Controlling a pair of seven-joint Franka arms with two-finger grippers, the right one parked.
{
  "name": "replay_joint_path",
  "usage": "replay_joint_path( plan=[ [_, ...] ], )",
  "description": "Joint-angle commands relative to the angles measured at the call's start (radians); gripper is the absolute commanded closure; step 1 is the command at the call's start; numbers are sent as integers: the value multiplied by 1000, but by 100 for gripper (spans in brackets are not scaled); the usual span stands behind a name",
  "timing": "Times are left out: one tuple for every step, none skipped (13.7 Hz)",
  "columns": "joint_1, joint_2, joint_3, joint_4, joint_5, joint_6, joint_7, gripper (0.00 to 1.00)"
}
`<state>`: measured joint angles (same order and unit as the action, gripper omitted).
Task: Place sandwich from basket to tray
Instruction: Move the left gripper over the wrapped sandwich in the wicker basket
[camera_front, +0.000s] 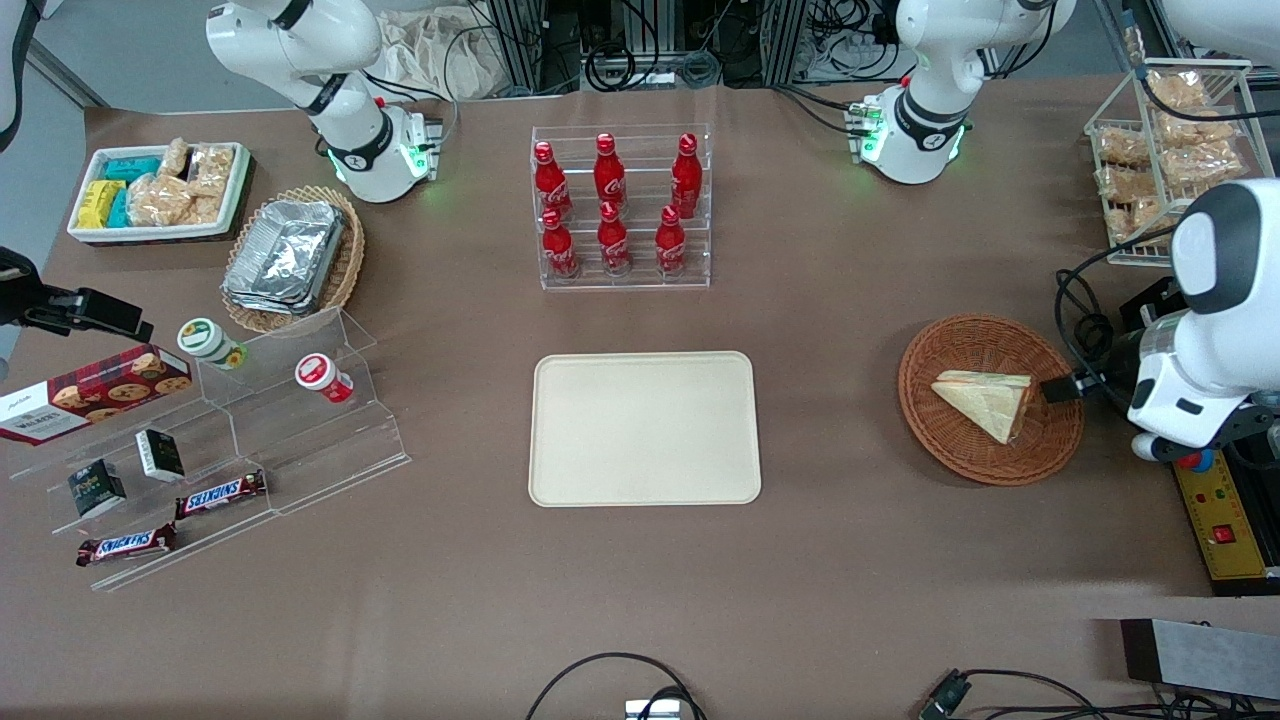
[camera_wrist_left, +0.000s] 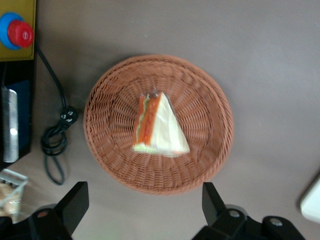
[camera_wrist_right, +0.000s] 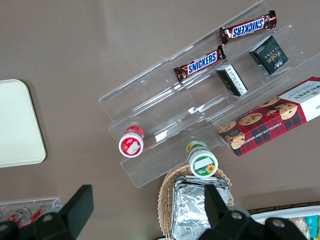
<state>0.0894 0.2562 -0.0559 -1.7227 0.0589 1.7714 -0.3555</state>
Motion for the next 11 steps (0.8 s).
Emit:
replay_joint_path(
  plan=[
    [1, -64, 30, -188, -10, 147, -101, 0],
    [1, -87, 31, -257, -10, 228, -121, 0],
    [3, -94, 39, -311, -10, 296, -158, 0],
    [1, -92, 41, -357, -10, 360, -212, 0],
    [1, -91, 42, -394, -10, 417, -270, 0],
    [1, -83, 42, -415, -10, 451, -319, 0],
    [1, -69, 42, -428, -10, 468, -338, 0],
    [3, -65, 44, -448, -10, 480, -344, 0],
    [3, -63, 47, -463, -10, 480, -346, 0],
    [6, -52, 51, -468, -10, 473, -355, 0],
    [12, -32, 51, -477, -10, 473, -376, 0]
  ],
)
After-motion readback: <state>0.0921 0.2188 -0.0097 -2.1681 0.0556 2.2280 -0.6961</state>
